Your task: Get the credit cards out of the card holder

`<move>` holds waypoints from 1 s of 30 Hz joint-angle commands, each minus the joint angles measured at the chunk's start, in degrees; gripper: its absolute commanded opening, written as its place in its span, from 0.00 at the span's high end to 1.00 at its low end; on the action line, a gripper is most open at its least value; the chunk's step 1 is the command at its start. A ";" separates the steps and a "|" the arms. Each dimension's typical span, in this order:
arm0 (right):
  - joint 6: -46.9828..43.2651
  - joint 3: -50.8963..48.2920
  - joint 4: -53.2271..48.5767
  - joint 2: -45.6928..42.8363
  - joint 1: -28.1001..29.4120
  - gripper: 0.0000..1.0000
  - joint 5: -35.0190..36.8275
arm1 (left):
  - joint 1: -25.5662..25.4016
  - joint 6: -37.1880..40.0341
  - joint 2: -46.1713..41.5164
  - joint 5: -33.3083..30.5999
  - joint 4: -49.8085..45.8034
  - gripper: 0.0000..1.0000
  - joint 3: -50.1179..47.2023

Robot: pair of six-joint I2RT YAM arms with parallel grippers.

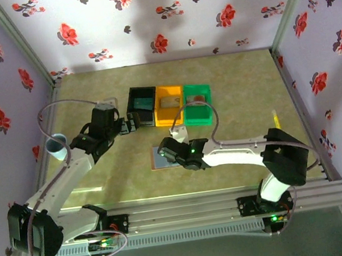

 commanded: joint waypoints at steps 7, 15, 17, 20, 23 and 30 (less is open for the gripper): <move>2.10 1.47 2.80 4.80 0.37 0.40 -4.50 | -0.38 1.99 0.81 0.92 -1.32 0.00 2.06; 2.91 0.70 3.60 5.57 0.41 0.43 -4.25 | -0.36 2.39 0.82 1.24 -1.23 0.00 2.07; 3.16 0.50 3.57 6.05 0.37 0.43 -4.34 | -0.41 2.39 0.93 1.36 -1.23 0.00 2.07; 3.88 0.07 3.69 6.42 0.40 0.44 -4.17 | -0.36 2.47 0.89 1.45 -1.23 0.00 2.07; 4.15 -0.42 3.83 6.45 0.36 0.44 -3.67 | -0.36 2.56 1.00 1.63 -1.15 0.00 2.07; 4.28 -1.12 3.39 6.50 0.36 0.44 -2.37 | -0.47 2.73 1.31 1.98 -1.21 0.00 2.07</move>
